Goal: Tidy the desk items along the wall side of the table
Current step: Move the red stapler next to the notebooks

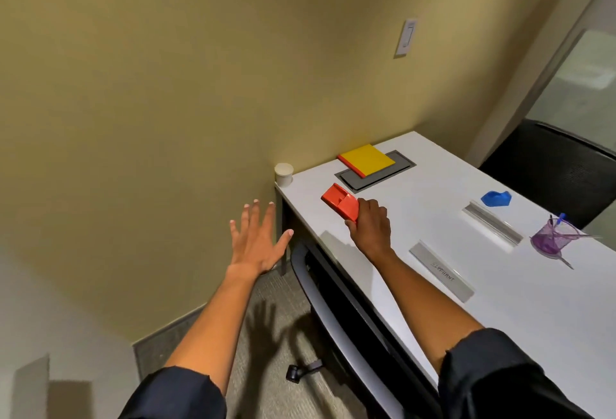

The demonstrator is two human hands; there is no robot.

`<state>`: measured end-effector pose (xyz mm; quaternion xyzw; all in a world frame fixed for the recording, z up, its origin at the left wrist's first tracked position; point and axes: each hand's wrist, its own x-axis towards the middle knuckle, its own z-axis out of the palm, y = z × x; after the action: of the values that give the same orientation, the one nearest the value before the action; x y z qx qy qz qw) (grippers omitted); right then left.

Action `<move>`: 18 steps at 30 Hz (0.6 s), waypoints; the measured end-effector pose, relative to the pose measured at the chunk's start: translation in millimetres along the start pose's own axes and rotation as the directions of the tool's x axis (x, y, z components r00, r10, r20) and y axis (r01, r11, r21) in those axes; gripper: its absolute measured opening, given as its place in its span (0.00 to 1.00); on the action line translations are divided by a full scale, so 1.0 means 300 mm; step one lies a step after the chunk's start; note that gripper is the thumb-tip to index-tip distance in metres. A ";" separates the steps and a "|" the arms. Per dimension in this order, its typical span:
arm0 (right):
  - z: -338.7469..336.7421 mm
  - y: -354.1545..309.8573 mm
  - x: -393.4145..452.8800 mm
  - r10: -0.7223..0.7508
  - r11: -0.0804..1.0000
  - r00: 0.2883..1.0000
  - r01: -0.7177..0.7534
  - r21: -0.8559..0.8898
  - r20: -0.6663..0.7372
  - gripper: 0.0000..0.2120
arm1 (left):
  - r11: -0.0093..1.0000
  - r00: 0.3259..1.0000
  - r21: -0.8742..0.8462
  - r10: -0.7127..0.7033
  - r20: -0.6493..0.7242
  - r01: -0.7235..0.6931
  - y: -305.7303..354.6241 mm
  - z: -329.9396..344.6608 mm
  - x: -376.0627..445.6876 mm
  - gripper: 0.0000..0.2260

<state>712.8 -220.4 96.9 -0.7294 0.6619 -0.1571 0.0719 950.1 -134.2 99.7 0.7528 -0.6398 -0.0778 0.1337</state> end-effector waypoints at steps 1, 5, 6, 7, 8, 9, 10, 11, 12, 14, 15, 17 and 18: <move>0.019 -0.019 0.016 0.010 1.000 1.000 -0.010 0.007 0.005 0.25 | 1.000 1.000 -0.004 0.004 0.005 -0.004 -0.024 0.009 0.012 0.35; 0.111 -0.071 0.090 0.057 0.998 0.998 -0.057 0.008 0.032 0.27 | 0.999 0.998 -0.029 0.026 0.057 -0.024 -0.121 0.071 0.082 0.35; 0.139 -0.080 0.114 0.070 0.998 0.997 -0.070 0.005 0.038 0.27 | 0.999 0.997 -0.032 0.033 0.071 -0.031 -0.143 0.091 0.108 0.36; 0.169 -0.087 0.145 0.081 0.997 0.996 -0.082 0.001 0.042 0.27 | 0.999 0.996 -0.032 0.045 0.079 -0.042 -0.163 0.113 0.141 0.36; 0.199 -0.093 0.179 0.093 0.996 0.995 -0.093 -0.001 0.045 0.27 | 0.998 0.995 -0.030 0.055 0.089 -0.052 -0.180 0.134 0.179 0.36; 0.227 -0.096 0.210 0.105 0.994 0.993 -0.105 -0.002 0.048 0.27 | 0.998 0.993 -0.027 0.065 0.096 -0.063 -0.192 0.154 0.213 0.36; 0.260 -0.101 0.254 0.120 0.993 0.992 -0.120 0.001 0.048 0.27 | 0.997 0.991 -0.023 0.079 0.106 -0.077 -0.205 0.175 0.262 0.36; 0.293 -0.105 0.296 0.137 0.991 0.989 -0.137 0.007 0.050 0.27 | 0.996 0.989 -0.014 0.092 0.118 -0.091 -0.216 0.194 0.308 0.36; 0.326 -0.109 0.341 0.152 0.988 0.987 -0.153 0.010 0.054 0.28 | 0.994 0.985 -0.001 0.107 0.134 -0.108 -0.224 0.212 0.360 0.36; 0.380 -0.121 0.416 0.185 0.982 0.980 -0.186 0.012 0.074 0.28 | 0.990 0.975 0.031 0.129 0.180 -0.137 -0.230 0.242 0.453 0.36; 0.402 -0.127 0.458 0.208 0.978 0.974 -0.210 0.016 0.084 0.29 | 0.987 0.968 0.038 0.144 0.205 -0.155 -0.229 0.253 0.506 0.36; 0.438 -0.138 0.533 0.247 0.968 0.965 -0.250 0.022 0.092 0.29 | 0.981 0.955 0.026 0.180 0.235 -0.191 -0.217 0.266 0.607 0.36; 0.449 -0.142 0.568 0.256 0.966 0.962 -0.259 0.018 0.093 0.29 | 0.977 0.950 0.019 0.203 0.238 -0.213 -0.208 0.269 0.655 0.36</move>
<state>809.4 -397.7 6.4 -0.6424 0.7447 -0.1237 0.1323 1019.0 -326.7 14.7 0.6694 -0.7285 -0.1375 0.0479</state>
